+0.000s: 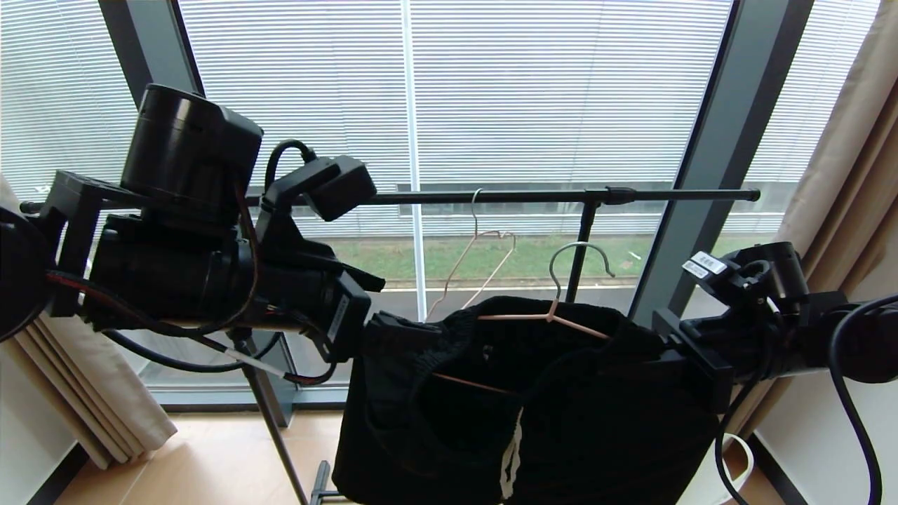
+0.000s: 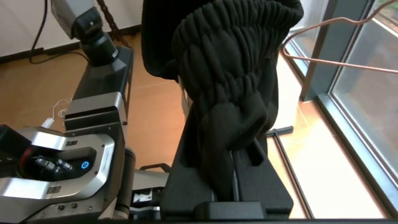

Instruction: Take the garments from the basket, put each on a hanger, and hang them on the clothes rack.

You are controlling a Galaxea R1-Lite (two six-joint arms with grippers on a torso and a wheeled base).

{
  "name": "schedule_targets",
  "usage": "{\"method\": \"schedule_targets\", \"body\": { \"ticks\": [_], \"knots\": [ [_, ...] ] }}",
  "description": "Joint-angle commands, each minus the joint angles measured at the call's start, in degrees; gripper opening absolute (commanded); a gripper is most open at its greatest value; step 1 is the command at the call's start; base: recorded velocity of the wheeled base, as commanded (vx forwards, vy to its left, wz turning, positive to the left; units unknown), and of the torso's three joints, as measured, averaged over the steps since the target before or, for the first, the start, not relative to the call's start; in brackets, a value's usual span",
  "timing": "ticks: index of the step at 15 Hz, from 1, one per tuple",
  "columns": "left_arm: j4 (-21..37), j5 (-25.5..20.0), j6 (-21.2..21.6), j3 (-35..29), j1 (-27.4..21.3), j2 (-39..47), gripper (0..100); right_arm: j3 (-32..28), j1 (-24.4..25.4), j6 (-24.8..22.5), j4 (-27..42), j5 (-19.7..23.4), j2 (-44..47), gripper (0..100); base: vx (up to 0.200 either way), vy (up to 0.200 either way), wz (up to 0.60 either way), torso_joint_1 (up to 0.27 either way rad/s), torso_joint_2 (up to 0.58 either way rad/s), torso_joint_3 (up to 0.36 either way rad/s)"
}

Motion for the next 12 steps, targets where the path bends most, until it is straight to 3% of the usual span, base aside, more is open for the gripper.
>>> {"method": "schedule_targets", "body": {
  "ticks": [1,2,6,12],
  "knots": [
    [-0.1,-9.9,4.3,0.7,5.4,-0.2,100,0.1,-0.3,-0.1,0.0,0.8,0.3,0,0.0,0.0,0.0,0.0,0.0,0.0],
    [-0.1,-12.2,5.7,1.2,5.9,0.0,100,0.2,-0.4,-0.2,0.1,1.5,0.2,0,0.0,0.0,0.0,0.0,0.0,0.0],
    [-0.1,-19.2,23.4,3.7,8.7,3.9,100,1.0,-0.4,-1.1,0.0,2.4,0.2,0,0.0,0.0,0.0,0.0,0.0,0.0],
    [-0.2,-19.2,25.0,3.5,6.9,7.8,100,1.8,-0.2,-1.3,0.1,2.9,-0.4,0,0.0,0.0,0.0,0.0,0.0,0.0]
  ]
}}
